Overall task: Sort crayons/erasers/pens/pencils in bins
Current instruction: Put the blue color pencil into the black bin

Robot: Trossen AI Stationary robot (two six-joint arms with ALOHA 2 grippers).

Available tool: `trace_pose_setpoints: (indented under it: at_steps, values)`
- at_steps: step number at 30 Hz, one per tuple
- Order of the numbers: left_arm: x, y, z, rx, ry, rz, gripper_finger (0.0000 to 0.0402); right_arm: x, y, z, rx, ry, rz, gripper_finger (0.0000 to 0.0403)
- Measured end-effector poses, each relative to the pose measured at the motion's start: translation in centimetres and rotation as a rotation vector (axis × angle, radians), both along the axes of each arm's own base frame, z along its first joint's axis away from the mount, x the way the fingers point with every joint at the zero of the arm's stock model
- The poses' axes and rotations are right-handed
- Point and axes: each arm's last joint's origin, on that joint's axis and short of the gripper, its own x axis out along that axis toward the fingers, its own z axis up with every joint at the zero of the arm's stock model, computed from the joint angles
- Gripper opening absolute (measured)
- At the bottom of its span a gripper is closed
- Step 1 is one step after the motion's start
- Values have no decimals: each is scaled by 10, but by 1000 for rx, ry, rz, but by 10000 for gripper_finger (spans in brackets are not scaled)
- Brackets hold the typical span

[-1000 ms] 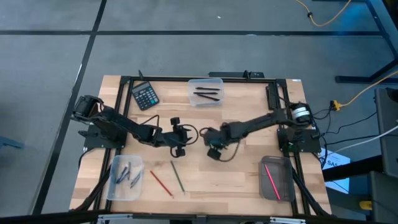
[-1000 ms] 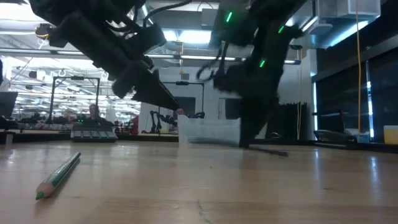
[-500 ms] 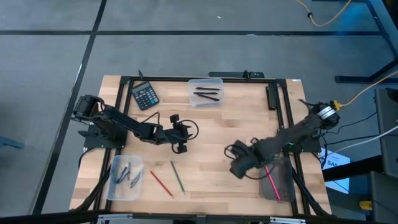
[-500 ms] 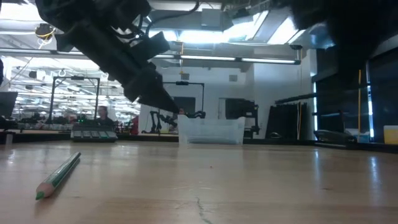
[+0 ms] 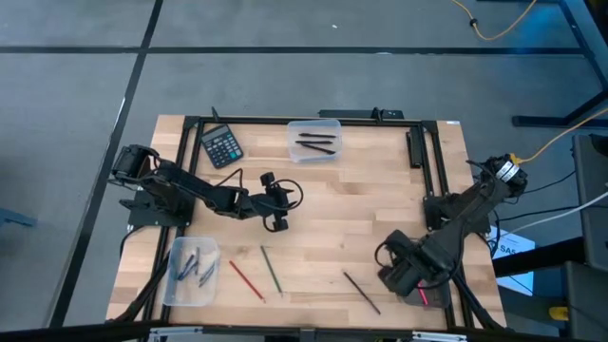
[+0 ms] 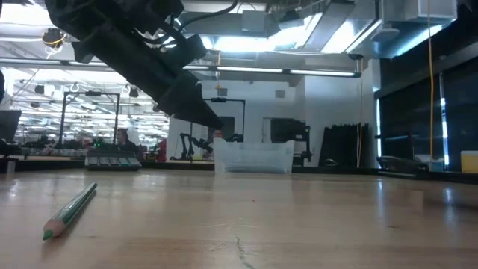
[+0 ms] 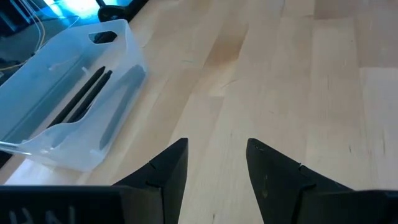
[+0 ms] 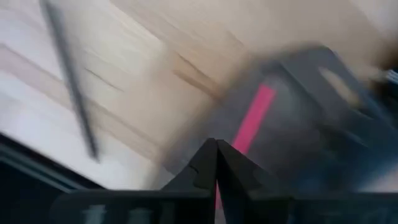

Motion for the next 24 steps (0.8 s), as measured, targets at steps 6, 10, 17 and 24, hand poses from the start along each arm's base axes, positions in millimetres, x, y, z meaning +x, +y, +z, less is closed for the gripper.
trace_pose_setpoints:
  at_steps: [6,10,17,24]
  values:
    - [0,0,0,-1,-1,-1,157,26,18,3,111,-321,20,14]
    - [0,0,0,-1,0,0,157,53,32,-17,109,-428,122,23]
    - [0,-1,-1,-6,4,-1,157,74,52,-75,49,-372,241,77]
    - [0,-2,-1,-22,7,-28,157,84,53,-109,135,-215,228,130]
